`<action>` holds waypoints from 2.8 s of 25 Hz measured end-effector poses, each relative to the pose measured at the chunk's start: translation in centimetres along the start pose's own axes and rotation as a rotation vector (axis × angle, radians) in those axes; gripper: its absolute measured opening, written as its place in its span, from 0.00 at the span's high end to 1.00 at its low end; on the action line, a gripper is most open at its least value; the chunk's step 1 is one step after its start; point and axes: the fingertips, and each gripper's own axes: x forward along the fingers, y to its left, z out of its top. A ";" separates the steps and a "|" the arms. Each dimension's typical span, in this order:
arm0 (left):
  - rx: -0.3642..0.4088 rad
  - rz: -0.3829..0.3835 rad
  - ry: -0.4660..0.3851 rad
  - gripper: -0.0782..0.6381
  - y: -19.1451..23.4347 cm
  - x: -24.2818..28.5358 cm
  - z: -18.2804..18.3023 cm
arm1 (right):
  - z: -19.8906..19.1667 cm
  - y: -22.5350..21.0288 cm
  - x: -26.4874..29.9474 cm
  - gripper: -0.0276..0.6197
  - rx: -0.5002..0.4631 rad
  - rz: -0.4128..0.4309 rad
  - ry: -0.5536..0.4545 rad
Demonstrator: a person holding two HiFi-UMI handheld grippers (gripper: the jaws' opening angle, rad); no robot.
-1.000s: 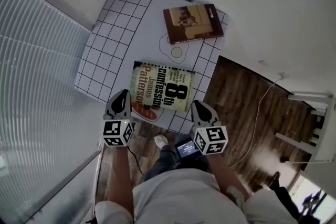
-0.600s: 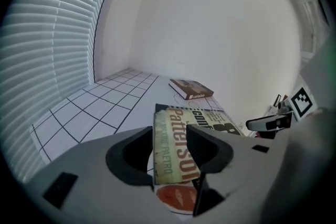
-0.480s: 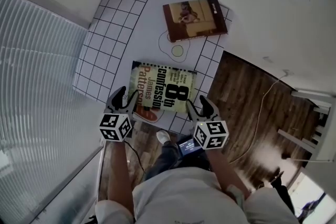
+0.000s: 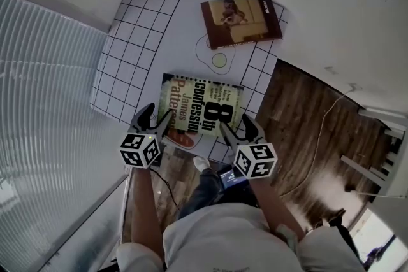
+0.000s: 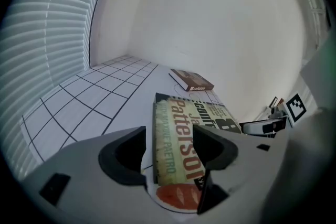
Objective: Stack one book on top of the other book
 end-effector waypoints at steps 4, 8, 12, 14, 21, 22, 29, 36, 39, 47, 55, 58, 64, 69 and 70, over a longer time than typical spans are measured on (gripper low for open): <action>-0.007 -0.007 0.017 0.50 0.5 0.6 0.0 | 0.3 0.3 0.4 0.44 0.017 0.020 -0.008; -0.034 -0.016 0.031 0.49 0.6 1.3 -0.6 | 0.6 0.5 1.0 0.43 0.034 0.025 -0.015; -0.122 -0.065 0.065 0.54 -0.3 2.2 -1.4 | -0.1 0.2 1.8 0.57 0.006 -0.041 0.052; -0.137 -0.076 0.072 0.55 -0.3 2.3 -1.3 | 0.0 0.0 1.8 0.58 0.010 -0.053 0.057; -0.145 -0.088 0.077 0.55 -0.3 2.3 -1.4 | 0.0 0.0 1.9 0.58 0.017 -0.052 0.056; -0.147 -0.090 0.076 0.55 -0.3 2.3 -1.4 | 0.0 -0.1 1.9 0.58 0.018 -0.052 0.056; -0.151 -0.098 0.097 0.55 -0.4 2.3 -1.5 | -0.2 0.0 1.6 0.60 0.036 -0.066 0.071; -0.139 -0.126 0.095 0.56 -1.2 1.5 -1.2 | -0.1 0.4 0.2 0.61 0.041 -0.077 0.060; -0.144 -0.139 0.088 0.56 -1.5 0.9 -0.9 | 0.4 0.7 -0.6 0.61 0.037 -0.083 0.051; -0.138 -0.156 0.035 0.56 -2.7 -1.8 1.7 | 3.1 2.5 -3.3 0.63 0.038 -0.071 -0.023; -0.121 -0.153 0.020 0.56 -4.1 -2.9 3.0 | 4.4 2.5 -5.0 0.64 0.045 -0.062 -0.059; -0.121 -0.151 0.018 0.56 -4.5 -2.7 3.4 | 5.0 2.1 -5.1 0.65 0.042 -0.056 -0.062; -0.123 -0.162 0.017 0.56 -5.6 -1.2 4.6 | 6.7 0.6 -5.2 0.65 0.045 -0.058 -0.077; -0.114 -0.161 0.022 0.56 -6.9 0.8 6.0 | 8.5 -1.7 -4.9 0.65 0.050 -0.059 -0.079; -0.115 -0.158 0.023 0.56 -7.1 1.2 6.3 | 9.0 -2.1 -4.7 0.66 0.049 -0.059 -0.078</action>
